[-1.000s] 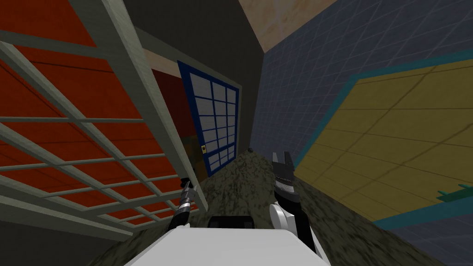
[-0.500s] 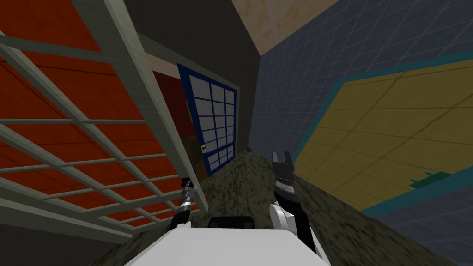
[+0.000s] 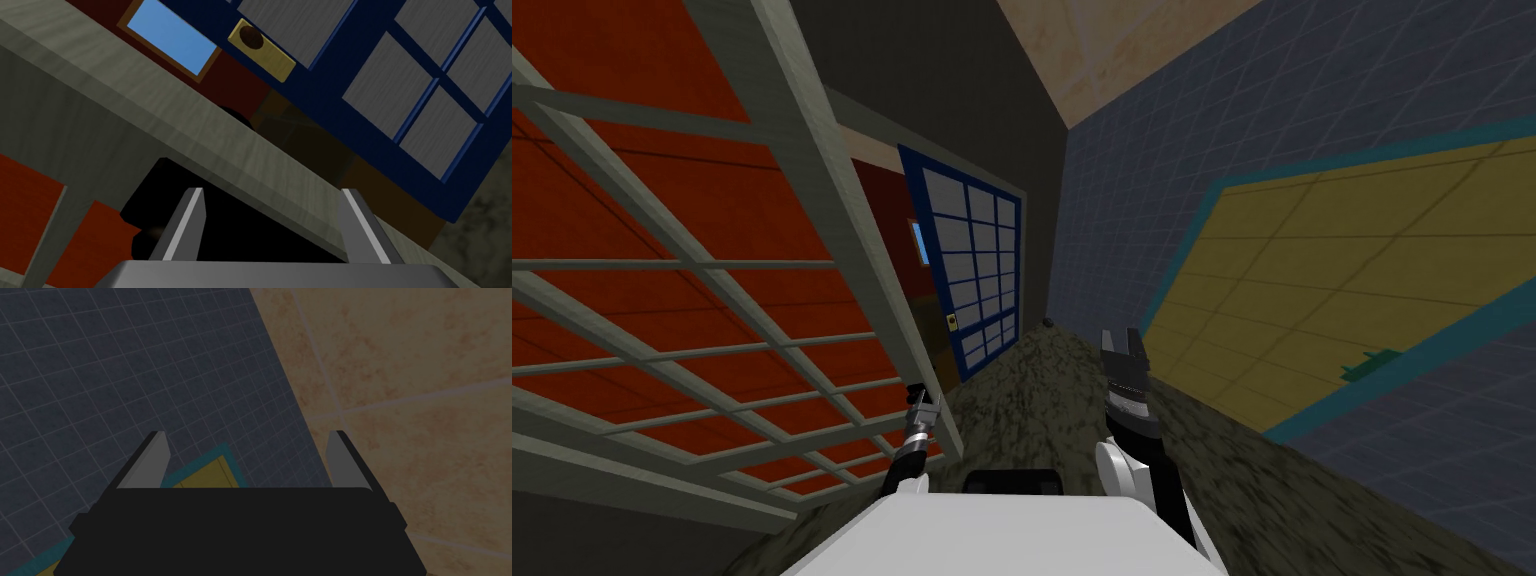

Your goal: Pull the door open

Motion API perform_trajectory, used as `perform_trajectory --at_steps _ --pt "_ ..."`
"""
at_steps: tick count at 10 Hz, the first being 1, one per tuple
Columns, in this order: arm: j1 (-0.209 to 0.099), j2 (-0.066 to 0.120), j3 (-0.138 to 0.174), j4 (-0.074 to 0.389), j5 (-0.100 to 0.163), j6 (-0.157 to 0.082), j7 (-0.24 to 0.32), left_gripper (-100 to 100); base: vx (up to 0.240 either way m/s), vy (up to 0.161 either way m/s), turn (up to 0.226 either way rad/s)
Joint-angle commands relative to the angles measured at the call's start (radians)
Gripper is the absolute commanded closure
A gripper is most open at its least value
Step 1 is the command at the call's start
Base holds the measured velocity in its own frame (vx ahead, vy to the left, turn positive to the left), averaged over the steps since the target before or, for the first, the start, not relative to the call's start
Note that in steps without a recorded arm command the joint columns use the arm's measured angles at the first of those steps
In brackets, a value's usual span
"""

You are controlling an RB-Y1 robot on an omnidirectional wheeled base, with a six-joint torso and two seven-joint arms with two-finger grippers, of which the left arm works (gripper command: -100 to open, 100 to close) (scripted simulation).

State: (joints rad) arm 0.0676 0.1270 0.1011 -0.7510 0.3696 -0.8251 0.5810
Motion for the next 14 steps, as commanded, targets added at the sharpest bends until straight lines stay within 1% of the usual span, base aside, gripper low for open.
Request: perform_trajectory --at_steps 1,2,3,5,6,7,8,10,11,13,14 --pt "0.005 0.017 0.005 -0.004 0.025 -0.005 0.048 -100 -0.067 0.033 -0.069" --pt "0.004 0.018 -0.005 -0.007 0.040 -0.006 0.075 -100 -0.082 0.045 -0.109" --pt "0.004 0.018 -0.005 -0.007 0.040 -0.006 0.085 -100 -0.058 0.025 -0.052" --pt "0.001 0.020 -0.024 -0.015 0.071 -0.008 0.148 -100 -0.073 0.031 -0.086" --pt "0.001 0.020 -0.024 -0.015 0.071 -0.008 0.160 -100 -0.057 0.036 -0.066" --pt "-0.001 0.021 -0.034 -0.018 0.086 -0.009 0.194 -100 -0.072 0.033 -0.068" --pt "-0.001 0.021 -0.034 -0.018 0.086 -0.009 0.198 -100 -0.052 0.022 -0.032" --pt "-0.004 0.022 -0.054 -0.025 0.117 -0.010 0.266 -100 -0.082 0.023 -0.087" --pt "-0.004 0.022 -0.054 -0.025 0.117 -0.010 0.273 -100 -0.063 0.039 -0.053" --pt "-0.007 0.024 -0.073 -0.032 0.147 -0.012 0.337 -100 -0.063 0.028 -0.086" --pt "-0.007 0.024 -0.073 -0.032 0.147 -0.012 0.346 -100 -0.070 0.028 -0.048"
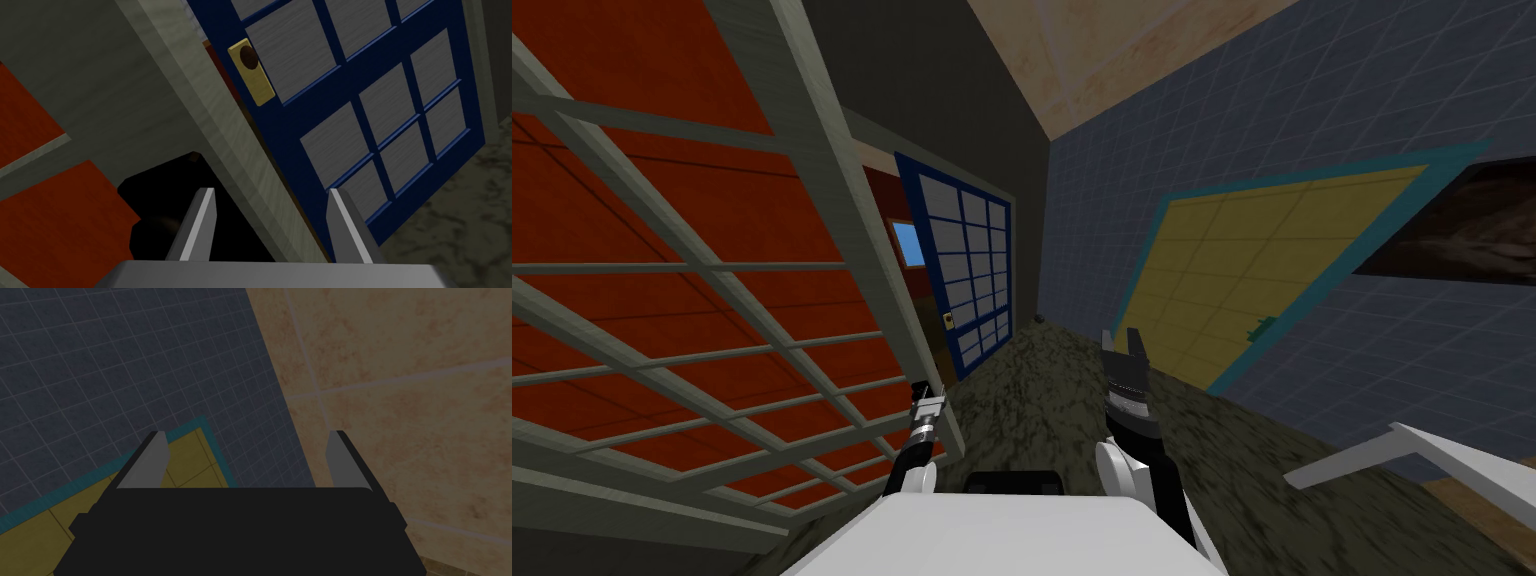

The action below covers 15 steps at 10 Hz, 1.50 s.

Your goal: Pull the door open

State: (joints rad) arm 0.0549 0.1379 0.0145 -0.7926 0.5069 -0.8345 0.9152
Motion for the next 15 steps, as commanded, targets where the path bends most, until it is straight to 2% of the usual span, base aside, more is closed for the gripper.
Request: perform_trajectory --at_steps 1,2,3,8,12,13,14,15 --pt "0.004 0.014 0.004 0.006 0.024 -0.003 0.047 -100 -0.062 0.012 -0.064" --pt "0.003 0.015 -0.005 0.003 0.038 -0.004 0.077 -100 -0.087 0.018 -0.105" --pt "0.003 0.015 -0.005 0.003 0.038 -0.004 0.082 -100 -0.064 0.021 -0.037" --pt "-0.003 0.018 -0.044 -0.011 0.100 -0.008 0.231 -100 -0.094 0.027 -0.084" --pt "-0.007 0.021 -0.069 -0.021 0.140 -0.010 0.330 -100 -0.098 0.014 -0.069" --pt "-0.007 0.021 -0.073 -0.022 0.145 -0.010 0.341 -100 -0.084 0.019 -0.063" --pt "-0.020 0.012 -0.083 -0.022 0.134 -0.015 0.332 -100 -0.032 -0.015 -0.064" --pt "-0.001 0.035 -0.087 -0.010 0.134 -0.042 0.371 -100 0.007 -0.011 -0.207"
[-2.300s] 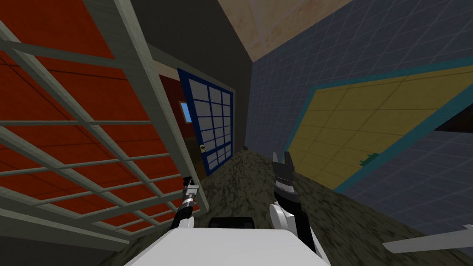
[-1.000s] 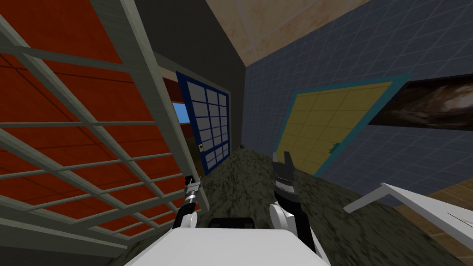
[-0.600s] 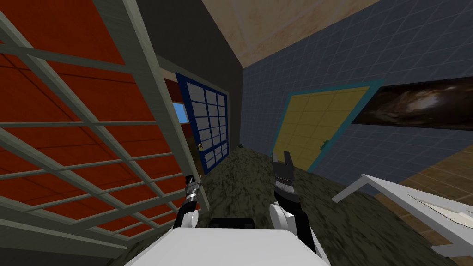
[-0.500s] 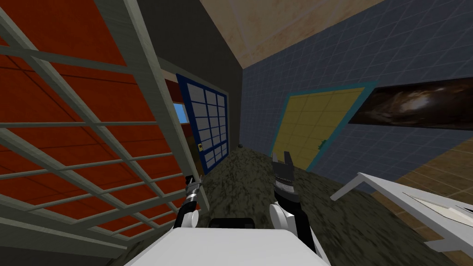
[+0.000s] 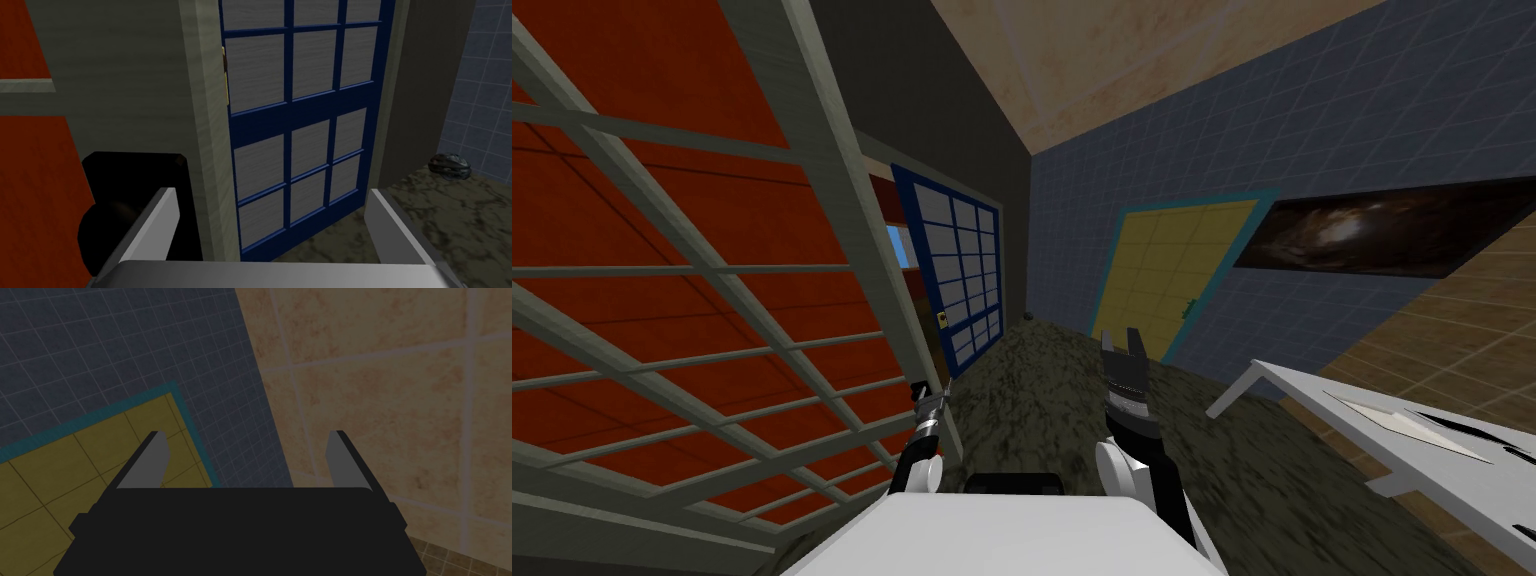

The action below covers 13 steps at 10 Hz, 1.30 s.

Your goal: Pull the door open

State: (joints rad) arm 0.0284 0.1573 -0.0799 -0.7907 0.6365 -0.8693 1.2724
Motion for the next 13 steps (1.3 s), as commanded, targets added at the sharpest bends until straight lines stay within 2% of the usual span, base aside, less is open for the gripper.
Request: perform_trajectory --at_steps 1,3,4,6,7,10,11,12,13 --pt "0.031 0.023 0.008 -0.008 0.005 -0.014 0.023 -100 0.013 0.027 -0.130" --pt "0.044 0.039 0.008 -0.001 0.006 -0.028 0.043 -100 0.018 0.027 -0.059" --pt "0.044 0.039 0.008 -0.001 0.006 -0.028 0.043 -100 0.022 0.027 -0.006" --pt "0.061 0.060 0.009 0.009 0.008 -0.048 0.069 -100 0.015 0.015 -0.068" --pt "0.061 0.060 0.009 -0.010 0.008 -0.048 0.069 -100 -0.002 0.022 -0.016" --pt "0.061 0.060 0.009 0.009 0.008 -0.048 0.069 -100 0.001 0.007 0.003" --pt "0.050 0.051 -0.002 -0.002 0.001 -0.049 0.068 -100 0.003 -0.020 -0.044" --pt "0.050 0.051 -0.002 -0.002 0.001 -0.049 0.068 100 0.000 -0.013 0.012" --pt "0.050 0.051 -0.002 -0.002 0.001 -0.049 0.068 100 -0.003 0.010 0.037"
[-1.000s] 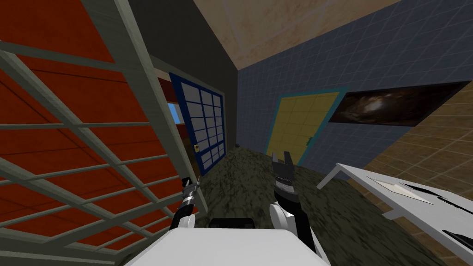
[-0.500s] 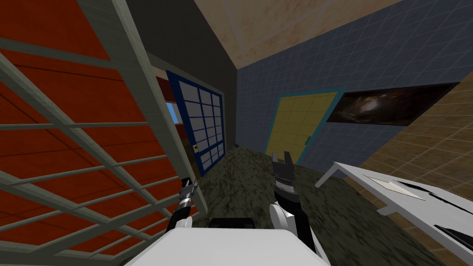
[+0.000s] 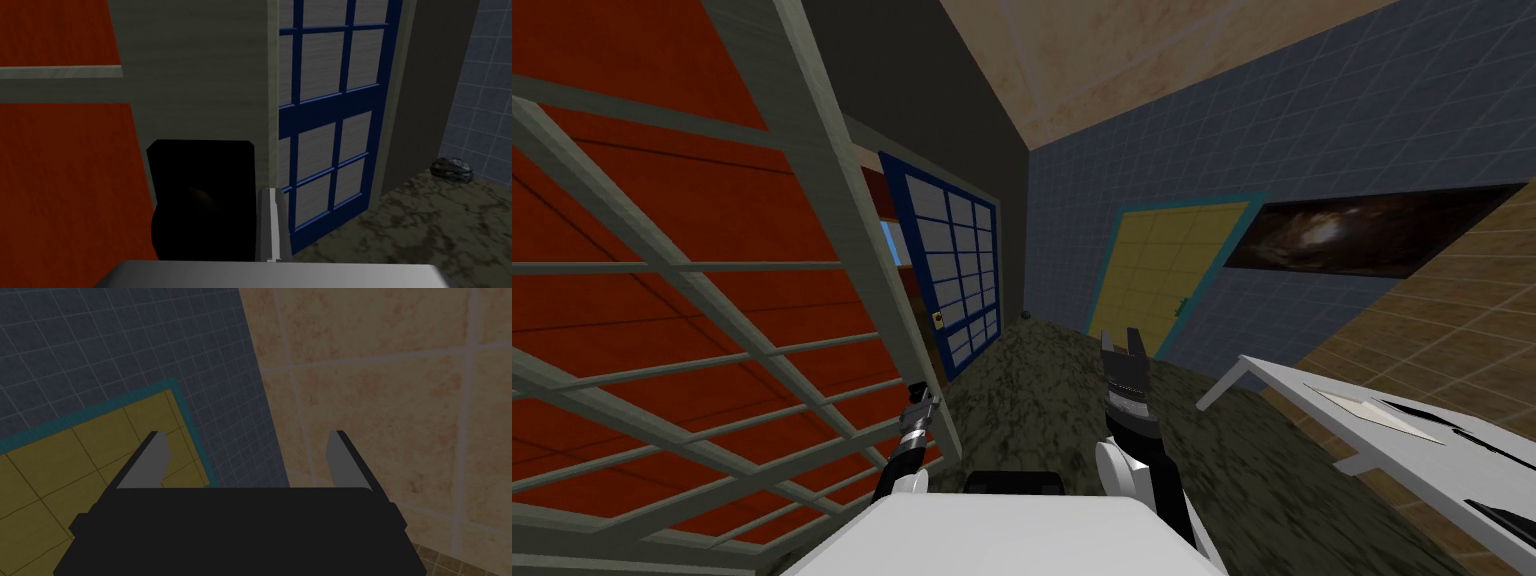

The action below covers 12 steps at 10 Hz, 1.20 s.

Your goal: Pull the door open

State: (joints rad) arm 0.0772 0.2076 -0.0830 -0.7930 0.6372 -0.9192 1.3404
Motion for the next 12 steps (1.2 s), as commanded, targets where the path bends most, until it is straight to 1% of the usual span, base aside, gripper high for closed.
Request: perform_trajectory --at_steps 1,4,5,7,8,11,12 --pt "0.001 0.001 0.001 0.000 0.001 0.001 0.000 100 -0.001 0.018 0.001" --pt "0.001 0.001 0.001 0.000 0.001 0.001 0.000 100 0.000 0.004 -0.002" --pt "0.029 0.019 -0.015 -0.024 -0.007 0.006 0.021 -100 -0.068 -0.028 0.027" --pt "0.055 0.037 -0.029 -0.047 -0.013 0.011 0.042 -100 -0.094 -0.064 0.003" --pt "0.055 0.037 -0.029 -0.047 -0.013 0.011 0.042 -100 -0.058 -0.045 0.014" --pt "0.100 0.067 -0.054 -0.086 -0.024 0.020 0.076 -100 -0.073 -0.033 0.043" --pt "0.129 0.086 -0.070 -0.110 -0.031 0.025 0.098 -100 -0.120 -0.032 0.064"
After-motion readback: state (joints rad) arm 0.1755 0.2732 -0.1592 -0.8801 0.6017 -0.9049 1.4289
